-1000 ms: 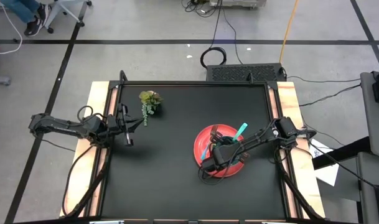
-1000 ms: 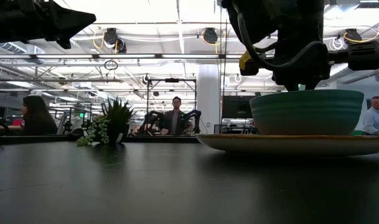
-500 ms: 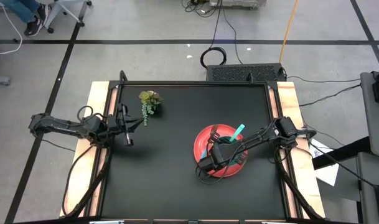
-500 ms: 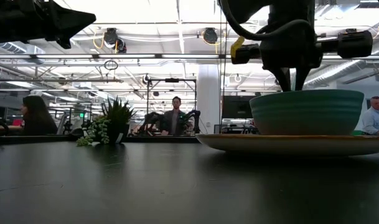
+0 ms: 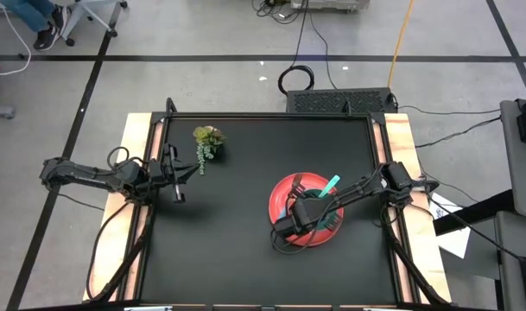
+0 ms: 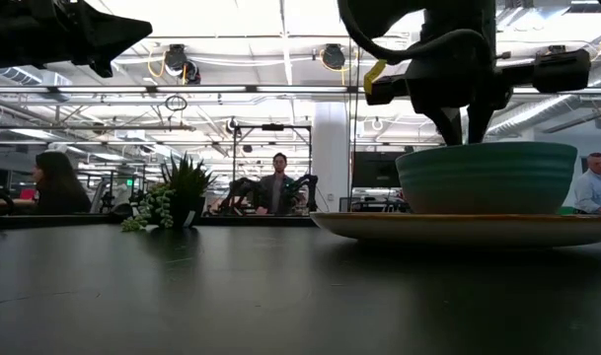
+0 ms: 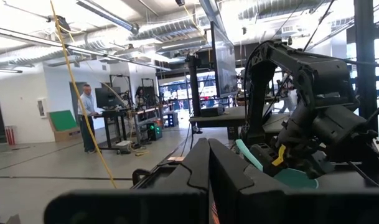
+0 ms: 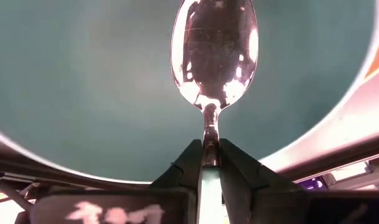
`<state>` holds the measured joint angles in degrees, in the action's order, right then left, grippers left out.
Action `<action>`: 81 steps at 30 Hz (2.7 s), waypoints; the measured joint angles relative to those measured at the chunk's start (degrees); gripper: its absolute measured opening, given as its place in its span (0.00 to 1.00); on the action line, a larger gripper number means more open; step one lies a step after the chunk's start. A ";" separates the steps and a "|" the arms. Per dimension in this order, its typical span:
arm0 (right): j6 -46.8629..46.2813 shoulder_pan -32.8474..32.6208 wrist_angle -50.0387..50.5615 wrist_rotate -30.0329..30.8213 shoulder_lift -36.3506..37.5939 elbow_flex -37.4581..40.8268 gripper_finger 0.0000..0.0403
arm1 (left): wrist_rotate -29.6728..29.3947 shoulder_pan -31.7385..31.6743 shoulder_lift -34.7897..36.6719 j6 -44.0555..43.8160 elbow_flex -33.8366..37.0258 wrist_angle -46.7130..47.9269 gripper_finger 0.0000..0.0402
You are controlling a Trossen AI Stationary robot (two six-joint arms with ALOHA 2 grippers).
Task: Set table place
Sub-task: Put the blue spoon into the green bowl
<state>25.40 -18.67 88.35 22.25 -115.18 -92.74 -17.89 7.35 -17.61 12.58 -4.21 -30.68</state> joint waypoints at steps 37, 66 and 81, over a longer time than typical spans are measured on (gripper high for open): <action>-0.69 2.22 -4.24 -7.53 -0.02 -0.01 0.07 | 1.44 0.00 0.00 0.11 0.00 -0.58 0.02; -0.19 3.68 -6.32 -10.47 -0.04 0.00 0.07 | 1.47 0.00 0.00 0.22 0.00 -0.45 0.02; -0.08 4.11 -8.27 -12.11 -0.04 -0.01 0.07 | 1.48 0.00 0.00 0.25 0.00 -0.45 0.02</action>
<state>25.32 -14.55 80.09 10.15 -115.22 -92.75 -16.41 7.35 -17.61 12.83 -4.21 -31.14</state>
